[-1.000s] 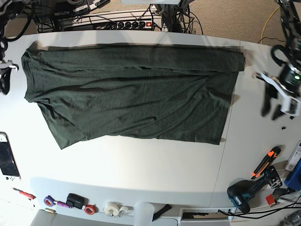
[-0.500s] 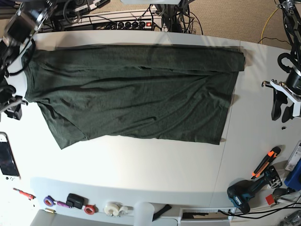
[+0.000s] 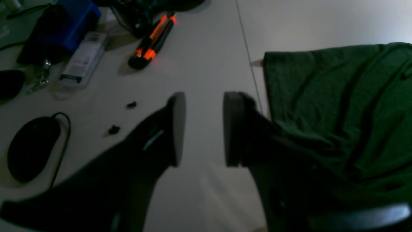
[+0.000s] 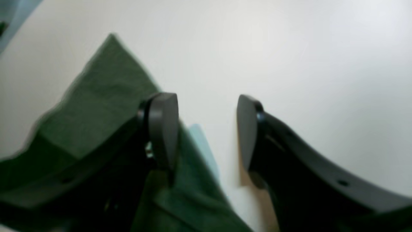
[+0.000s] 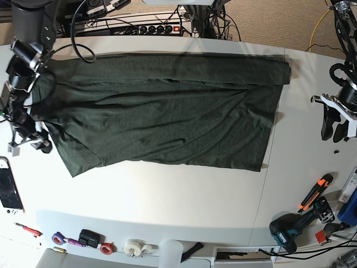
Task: Layout the t-shirt on the table in an organized manner, then fold the t-shirt properly
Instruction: 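Grasp the two hem corners of the shirt with both grippers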
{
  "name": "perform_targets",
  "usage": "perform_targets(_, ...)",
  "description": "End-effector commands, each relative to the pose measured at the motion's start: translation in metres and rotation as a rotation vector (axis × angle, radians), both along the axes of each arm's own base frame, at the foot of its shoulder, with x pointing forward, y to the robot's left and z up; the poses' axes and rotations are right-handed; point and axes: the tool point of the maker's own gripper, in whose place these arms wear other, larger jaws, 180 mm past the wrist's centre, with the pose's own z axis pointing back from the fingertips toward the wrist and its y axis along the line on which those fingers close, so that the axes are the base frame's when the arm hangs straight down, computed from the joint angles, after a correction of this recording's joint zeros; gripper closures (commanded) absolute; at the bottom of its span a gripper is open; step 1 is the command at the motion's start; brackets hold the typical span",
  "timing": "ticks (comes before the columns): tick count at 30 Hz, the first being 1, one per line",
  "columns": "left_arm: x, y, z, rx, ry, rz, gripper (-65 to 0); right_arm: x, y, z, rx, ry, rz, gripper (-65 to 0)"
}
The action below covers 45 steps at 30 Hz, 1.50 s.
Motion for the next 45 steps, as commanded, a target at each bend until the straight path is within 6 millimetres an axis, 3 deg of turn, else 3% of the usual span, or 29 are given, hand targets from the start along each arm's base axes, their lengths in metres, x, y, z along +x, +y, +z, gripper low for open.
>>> perform_targets(1, 0.004, 0.002, 0.015, 0.012, -0.046, -0.007, -21.1, 0.011, -0.002, 0.016, -0.005, -0.039, 0.002, -29.5)
perform_targets(5, 0.004, 0.002, 0.015, 0.012, -0.046, -0.007, -21.1, 0.018, 0.027, 0.003, 0.043, -0.032, 0.033, -29.5)
perform_targets(9, 0.002, 0.002, 0.010, 0.012, -0.018, -0.006, -21.1, 0.022, 0.036, 0.001, 0.057, -0.046, 0.037, -29.1)
perform_targets(11, -0.005, -0.003, -0.004, -0.015, 0.068, -0.021, -21.1, 0.022, 0.034, 0.002, 0.054, -0.050, 0.033, -23.0)
perform_targets(15, -0.015, -0.015, -0.031, -0.125, 0.183, -0.072, -21.1, 0.022, 0.027, 0.006, 0.043, -0.062, 0.022, -0.8)
perform_targets(18, -0.008, -0.014, -0.052, -0.219, 0.223, -0.058, -21.1, 0.022, 0.023, 0.009, 0.035, -0.069, 0.015, 0.0)
perform_targets(23, 0.031, -0.015, -0.089, -0.364, 0.290, -0.033, -21.1, 0.023, 0.020, 0.011, 0.030, -0.080, 0.008, 0.0)
perform_targets(30, 0.115, -0.030, -0.090, -0.543, 0.302, -0.046, -24.5, 0.022, 0.020, 0.011, 0.030, -0.078, 0.009, 0.0)
perform_targets(34, 0.147, -0.046, -0.104, -0.588, 0.387, -0.055, -25.8, 0.022, 0.020, 0.011, 0.030, -0.079, 0.008, 0.0)
perform_targets(40, 0.158, -0.080, -0.143, -0.658, 0.519, -0.055, -25.8, 0.022, 0.020, 0.011, 0.030, -0.079, 0.008, 0.0)
perform_targets(45, 0.160, -0.125, -0.148, -0.704, 0.546, -0.133, -25.8, 0.022, 0.020, 0.011, 0.031, -0.079, 0.009, 0.0)
